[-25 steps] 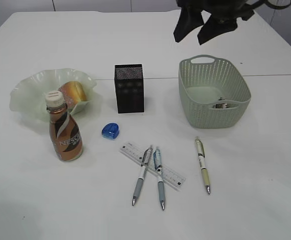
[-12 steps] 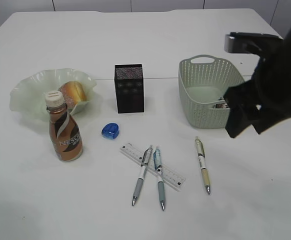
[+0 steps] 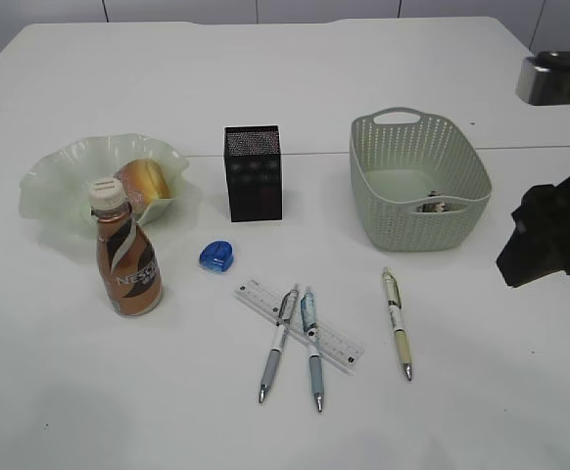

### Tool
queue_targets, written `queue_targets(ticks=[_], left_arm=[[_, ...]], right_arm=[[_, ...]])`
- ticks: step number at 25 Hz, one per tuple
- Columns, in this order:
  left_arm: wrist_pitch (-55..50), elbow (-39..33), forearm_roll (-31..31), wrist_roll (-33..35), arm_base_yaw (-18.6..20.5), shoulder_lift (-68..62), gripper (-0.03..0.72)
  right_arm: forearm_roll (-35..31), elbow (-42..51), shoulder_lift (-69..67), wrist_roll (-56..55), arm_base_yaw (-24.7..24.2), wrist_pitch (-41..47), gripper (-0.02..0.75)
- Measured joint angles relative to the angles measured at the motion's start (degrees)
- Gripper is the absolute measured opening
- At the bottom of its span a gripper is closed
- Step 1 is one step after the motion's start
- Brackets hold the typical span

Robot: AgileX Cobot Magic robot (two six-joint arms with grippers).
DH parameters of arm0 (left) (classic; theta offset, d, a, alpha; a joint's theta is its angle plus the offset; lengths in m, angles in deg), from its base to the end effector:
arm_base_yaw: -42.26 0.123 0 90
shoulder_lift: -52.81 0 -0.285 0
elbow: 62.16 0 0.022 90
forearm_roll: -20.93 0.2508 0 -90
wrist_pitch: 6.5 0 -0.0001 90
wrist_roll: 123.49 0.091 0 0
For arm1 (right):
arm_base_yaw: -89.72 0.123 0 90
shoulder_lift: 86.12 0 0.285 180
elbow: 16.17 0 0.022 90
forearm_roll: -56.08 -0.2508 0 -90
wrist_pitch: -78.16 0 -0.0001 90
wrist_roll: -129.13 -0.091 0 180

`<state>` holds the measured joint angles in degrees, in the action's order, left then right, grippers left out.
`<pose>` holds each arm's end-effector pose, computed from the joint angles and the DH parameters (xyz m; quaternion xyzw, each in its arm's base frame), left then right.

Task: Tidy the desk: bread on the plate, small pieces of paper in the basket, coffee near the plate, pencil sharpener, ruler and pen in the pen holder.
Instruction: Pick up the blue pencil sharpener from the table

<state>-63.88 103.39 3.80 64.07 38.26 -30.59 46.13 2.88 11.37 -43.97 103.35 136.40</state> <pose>0.2550 -0.0405 0.3144 0.0460 0.9661 -0.1331 0.2163 0.2345 0.0706 0.2926 -0.1433 0.9708 0.0907 0.1697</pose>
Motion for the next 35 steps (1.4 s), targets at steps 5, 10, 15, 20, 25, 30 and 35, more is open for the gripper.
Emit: queue_targets(ticks=[5, 10, 15, 20, 25, 30, 35], left_arm=[[-1.31, 11.08, 1.69, -0.42, -6.3, -3.13, 0.332], [-4.62, 22.52, 4.05, -2.56, -11.92, -12.15, 0.332], [-7.0, 32.7, 7.7, -4.52, -16.94, -23.08, 0.332], [-7.26, 39.45, 11.65, -8.79, -19.45, -31.73, 0.332], [-7.26, 41.94, 12.4, -10.01, -19.81, -37.59, 0.332], [-6.49, 43.82, 12.77, -10.14, -21.48, -42.43, 0.332], [-5.45, 45.0, 13.07, -10.14, -22.6, -46.55, 0.332]], right_arm=[[0.08, 0.09, 0.13, -1.44, 0.0, 0.69, 0.446], [0.13, 0.09, 0.13, -2.93, 0.0, 1.79, 0.446], [1.63, 0.22, 0.41, -6.05, 0.0, 5.55, 0.446], [7.3, 0.96, 3.57, -10.04, 0.0, 6.11, 0.446], [8.63, 0.96, 4.87, -10.67, 0.0, 6.63, 0.446], [9.14, 0.96, 4.87, -10.76, 0.0, 6.63, 0.445], [9.34, 0.96, 4.87, -10.89, 0.0, 6.63, 0.445]])
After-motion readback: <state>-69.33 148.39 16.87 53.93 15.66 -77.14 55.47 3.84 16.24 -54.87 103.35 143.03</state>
